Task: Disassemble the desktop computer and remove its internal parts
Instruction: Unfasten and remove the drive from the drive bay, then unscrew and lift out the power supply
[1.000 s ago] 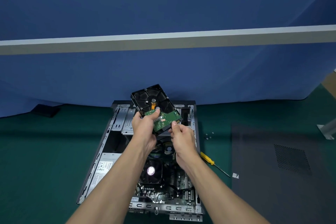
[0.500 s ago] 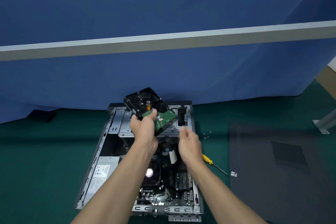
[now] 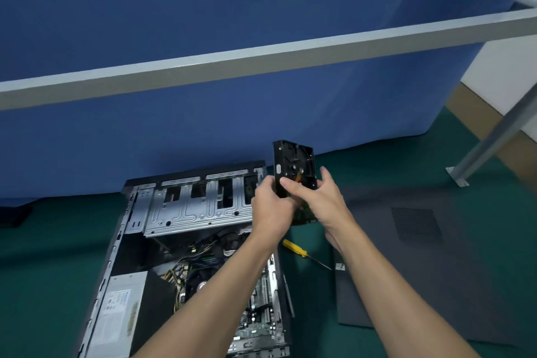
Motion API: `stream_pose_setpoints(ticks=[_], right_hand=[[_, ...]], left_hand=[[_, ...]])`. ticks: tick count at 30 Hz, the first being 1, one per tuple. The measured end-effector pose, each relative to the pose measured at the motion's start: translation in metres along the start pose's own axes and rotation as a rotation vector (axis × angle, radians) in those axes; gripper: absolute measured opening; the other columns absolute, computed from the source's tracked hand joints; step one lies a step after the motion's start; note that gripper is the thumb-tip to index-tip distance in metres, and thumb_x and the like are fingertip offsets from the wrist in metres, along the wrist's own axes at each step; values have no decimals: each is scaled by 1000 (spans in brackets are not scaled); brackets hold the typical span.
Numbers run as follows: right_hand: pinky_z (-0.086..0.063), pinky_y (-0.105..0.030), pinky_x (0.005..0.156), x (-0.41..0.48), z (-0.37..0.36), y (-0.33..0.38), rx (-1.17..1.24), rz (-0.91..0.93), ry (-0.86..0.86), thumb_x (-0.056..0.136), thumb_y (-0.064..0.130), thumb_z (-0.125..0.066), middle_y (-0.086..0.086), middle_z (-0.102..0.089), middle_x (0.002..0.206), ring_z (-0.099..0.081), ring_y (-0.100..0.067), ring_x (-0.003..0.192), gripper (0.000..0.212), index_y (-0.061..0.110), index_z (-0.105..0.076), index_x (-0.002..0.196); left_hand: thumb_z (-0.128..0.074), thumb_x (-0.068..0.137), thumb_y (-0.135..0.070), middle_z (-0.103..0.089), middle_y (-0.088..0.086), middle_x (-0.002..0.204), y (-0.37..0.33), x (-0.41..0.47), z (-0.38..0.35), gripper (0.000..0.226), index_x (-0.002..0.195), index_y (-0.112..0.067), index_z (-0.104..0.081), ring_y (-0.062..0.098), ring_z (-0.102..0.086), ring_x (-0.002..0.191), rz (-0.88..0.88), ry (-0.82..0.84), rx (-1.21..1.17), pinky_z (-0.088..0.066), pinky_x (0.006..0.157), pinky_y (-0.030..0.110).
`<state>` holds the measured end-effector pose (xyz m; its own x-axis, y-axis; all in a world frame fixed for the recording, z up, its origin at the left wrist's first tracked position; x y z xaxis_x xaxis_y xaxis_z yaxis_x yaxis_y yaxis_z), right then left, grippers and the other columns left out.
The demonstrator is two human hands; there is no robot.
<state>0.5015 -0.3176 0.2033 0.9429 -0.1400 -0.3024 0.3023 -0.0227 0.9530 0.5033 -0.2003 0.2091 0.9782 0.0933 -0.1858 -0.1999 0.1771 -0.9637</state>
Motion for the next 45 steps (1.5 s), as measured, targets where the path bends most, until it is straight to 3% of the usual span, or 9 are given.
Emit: stream_pose_setpoints(ticks=[3,8,14,17,22,29,34,39,45], right_hand=[[-57,-39,81,12,23,-17,-19,-59,-122,42,50,-84,-2,-65,110,-66,-16,95,78,27,-53,110],[-59,-41,69,39,70,-63,213,-270,-262,47,37,-89,-5,-65,105,-70,-22,85,105,26,-32,135],[-47,-48,93,76,117,-121,-487,-503,-394,54,53,-82,-16,-51,127,-52,-38,112,104,20,-28,135],[-37,-55,92,98,114,-134,-803,-556,-395,59,60,-77,-21,-39,136,-40,-43,119,102,21,-23,137],[-34,-54,89,137,106,-147,-967,-498,-493,54,60,-77,-23,-41,129,-30,-38,121,100,17,-32,132],[-31,-53,87,152,100,-165,-1072,-463,-555,50,57,-78,-20,-41,123,-32,-34,117,98,19,-34,130],[-15,-61,105,149,94,-154,-1065,-569,-440,62,71,-68,-24,-24,146,-21,-40,132,119,16,-9,149],[-26,-49,102,112,45,-90,-866,-52,-493,87,38,-61,-25,-41,134,-32,-41,123,64,3,-38,135],[-45,-36,82,-8,-60,-37,-820,571,-97,89,10,-56,-9,-62,96,-53,-24,90,14,5,-64,100]], left_hand=[[-71,61,-16,-73,-1,87,9,-1,-29,31,91,-19,-62,19,-70,86,-8,157,31,-56,82,48],[-79,77,-28,-69,1,117,24,11,-49,49,122,-20,-61,16,-64,112,26,375,156,-48,102,38],[-30,96,-64,5,13,162,69,48,19,77,156,-27,1,40,12,146,76,279,1220,5,118,48],[-18,87,-77,29,7,157,94,52,34,79,149,-45,17,42,30,140,213,375,1195,13,113,57],[-9,74,-82,33,3,156,100,54,36,86,146,-48,22,42,32,139,202,389,1209,10,114,58],[-10,74,-82,33,4,156,97,54,35,89,147,-44,23,43,33,138,195,408,1204,11,113,58],[-21,80,-82,32,-1,156,94,54,37,102,151,-23,22,36,31,140,233,383,1195,10,115,53],[-20,92,-71,20,-2,160,93,58,50,87,155,-19,8,27,17,147,123,378,1175,5,118,45],[-15,97,-61,12,0,162,113,37,106,67,155,-30,1,20,17,148,-19,284,1226,6,119,40]])
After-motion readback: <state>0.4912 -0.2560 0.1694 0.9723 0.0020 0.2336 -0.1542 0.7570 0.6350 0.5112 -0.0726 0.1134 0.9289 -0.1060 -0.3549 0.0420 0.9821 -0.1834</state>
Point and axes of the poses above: each hand's wrist, its own x-axis towards the middle knuckle, its own z-axis out of the back of the hand, y = z × x, the point moved 5 cm from there along x, towards the middle knuckle
